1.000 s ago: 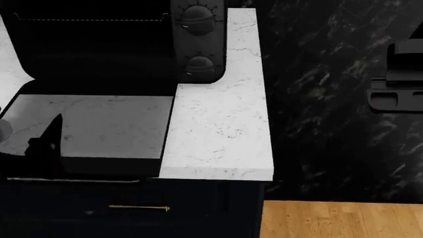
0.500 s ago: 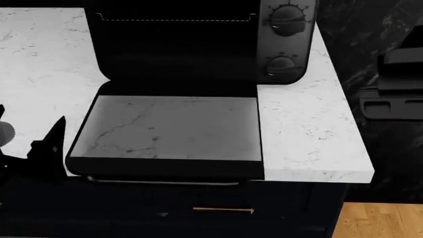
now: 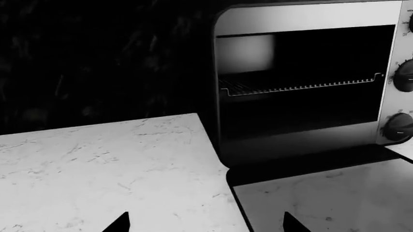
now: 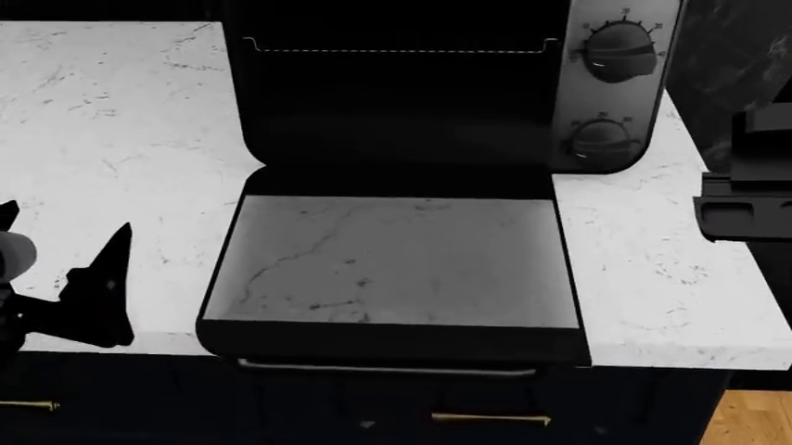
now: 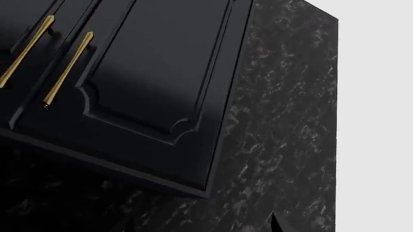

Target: Close the toaster oven door.

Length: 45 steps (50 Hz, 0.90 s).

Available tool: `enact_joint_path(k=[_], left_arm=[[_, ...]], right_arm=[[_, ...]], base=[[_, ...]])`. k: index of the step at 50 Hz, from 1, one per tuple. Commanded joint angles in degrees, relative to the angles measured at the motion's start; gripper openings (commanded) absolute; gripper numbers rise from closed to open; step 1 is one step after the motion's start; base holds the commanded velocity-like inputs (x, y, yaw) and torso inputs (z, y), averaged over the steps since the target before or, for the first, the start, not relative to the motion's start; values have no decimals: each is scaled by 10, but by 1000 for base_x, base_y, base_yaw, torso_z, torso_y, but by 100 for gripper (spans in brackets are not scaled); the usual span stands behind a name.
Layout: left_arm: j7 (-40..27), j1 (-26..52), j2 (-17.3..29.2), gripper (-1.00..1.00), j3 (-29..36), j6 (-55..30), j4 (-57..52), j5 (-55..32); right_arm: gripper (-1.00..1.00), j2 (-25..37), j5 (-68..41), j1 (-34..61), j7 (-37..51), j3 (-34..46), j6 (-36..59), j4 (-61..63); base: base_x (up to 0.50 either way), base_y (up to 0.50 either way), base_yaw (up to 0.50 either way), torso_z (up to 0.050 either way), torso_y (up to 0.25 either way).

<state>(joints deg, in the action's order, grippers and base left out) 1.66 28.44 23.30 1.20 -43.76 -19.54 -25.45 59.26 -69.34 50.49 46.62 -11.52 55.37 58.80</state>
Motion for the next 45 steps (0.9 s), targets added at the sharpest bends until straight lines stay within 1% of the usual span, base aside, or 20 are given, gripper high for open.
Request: enact_joint_path(k=[1,19,25,28,30,32,37,38,41,45], left_arm=[[0,1,-2,100,1,3,2,-3],[-3,-3,0,100,2,8,-1,-5],[1,-3,2,100,4,13,4,-4],[15,2,11,100,17,33,11,8],[31,1,25,100,34,55,13,24],[54,0,50,100,53,74,3,41],[121,-14,127,100,98,147,-14,91],[125,-16,130,100,96,148,-16,89],[157,-34,178,100,120,193,-22,128],[179,-44,213,100,127,220,-23,145]], right_arm=[[100,12,-15,-6,11,-4,-12,0],[100,34,-33,-17,27,-11,-29,0],[100,37,-31,-19,26,-8,-36,1],[100,40,-35,-18,28,-7,-40,1],[100,44,-38,-18,29,-7,-42,2],[100,46,-42,-18,32,-6,-44,3],[100,44,-35,-16,31,6,-48,3],[100,44,-34,-16,31,8,-49,2],[100,43,-28,-14,29,14,-51,1],[100,46,-26,-20,28,13,-56,0]], base=[[422,0,0,0,0],[417,0,0,0,0],[14,0,0,0,0],[0,0,0,0,0],[0,0,0,0,0],[0,0,0,0,0],[0,0,0,0,0],[0,0,0,0,0],[0,0,0,0,0],[0,0,0,0,0]])
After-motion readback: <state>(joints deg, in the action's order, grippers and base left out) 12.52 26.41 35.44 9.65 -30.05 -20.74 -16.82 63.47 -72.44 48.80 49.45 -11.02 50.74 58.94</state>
